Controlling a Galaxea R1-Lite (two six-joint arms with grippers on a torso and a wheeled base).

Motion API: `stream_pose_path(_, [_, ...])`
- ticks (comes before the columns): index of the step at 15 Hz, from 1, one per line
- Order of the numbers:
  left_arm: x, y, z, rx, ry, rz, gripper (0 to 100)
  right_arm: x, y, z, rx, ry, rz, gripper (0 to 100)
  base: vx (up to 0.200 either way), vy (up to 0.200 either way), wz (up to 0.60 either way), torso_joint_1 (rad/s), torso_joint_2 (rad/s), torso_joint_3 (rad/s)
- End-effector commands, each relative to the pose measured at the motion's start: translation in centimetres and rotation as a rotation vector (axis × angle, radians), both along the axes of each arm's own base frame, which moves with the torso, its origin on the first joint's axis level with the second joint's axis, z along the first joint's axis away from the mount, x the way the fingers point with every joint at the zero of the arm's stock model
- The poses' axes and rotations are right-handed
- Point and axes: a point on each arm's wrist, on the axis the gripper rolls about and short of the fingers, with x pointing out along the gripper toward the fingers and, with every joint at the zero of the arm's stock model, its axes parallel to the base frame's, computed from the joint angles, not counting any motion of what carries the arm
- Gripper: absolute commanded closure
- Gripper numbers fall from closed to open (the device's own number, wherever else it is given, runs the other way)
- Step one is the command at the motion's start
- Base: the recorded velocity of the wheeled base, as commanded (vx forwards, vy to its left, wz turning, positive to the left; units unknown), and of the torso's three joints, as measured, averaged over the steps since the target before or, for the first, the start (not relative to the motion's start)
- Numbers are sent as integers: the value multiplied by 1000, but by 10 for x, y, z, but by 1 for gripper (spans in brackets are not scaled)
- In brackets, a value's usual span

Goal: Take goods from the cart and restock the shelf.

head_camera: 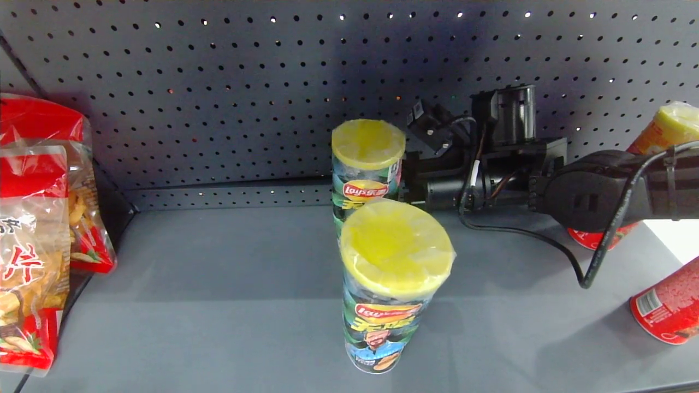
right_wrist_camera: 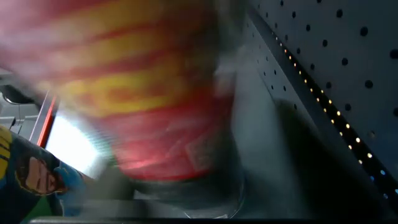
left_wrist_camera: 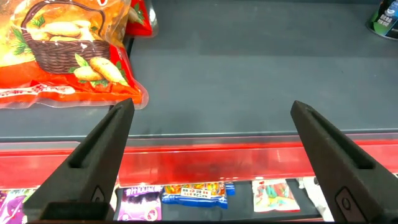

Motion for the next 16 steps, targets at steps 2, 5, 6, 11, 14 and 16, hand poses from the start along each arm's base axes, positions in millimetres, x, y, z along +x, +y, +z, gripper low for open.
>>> stream_pose_path(2, [0, 0, 0, 0, 1, 1, 0, -2, -1, 2, 2, -3, 1, 0, 0, 0, 0, 0, 0, 0])
stream_pose_path(5, [0, 0, 0, 0, 1, 1, 0, -3, -5, 6, 7, -11, -6, 0, 0, 0, 0, 0, 0, 0])
stream_pose_path(6, [0, 0, 0, 0, 1, 1, 0, -4, -10, 8, 9, -13, -19, 0, 0, 0, 0, 0, 0, 0])
stream_pose_path(11, [0, 0, 0, 0, 1, 1, 0, -14, -45, 11, 1, 1, -88, 0, 0, 0, 0, 0, 0, 0])
stream_pose_path(14, [0, 0, 0, 0, 1, 1, 0, -27, -64, 14, 0, 3, -120, 0, 0, 0, 0, 0, 0, 0])
stream_pose_path(16, [0, 0, 0, 0, 1, 1, 0, -36, -72, 17, 3, -2, -132, 0, 0, 0, 0, 0, 0, 0])
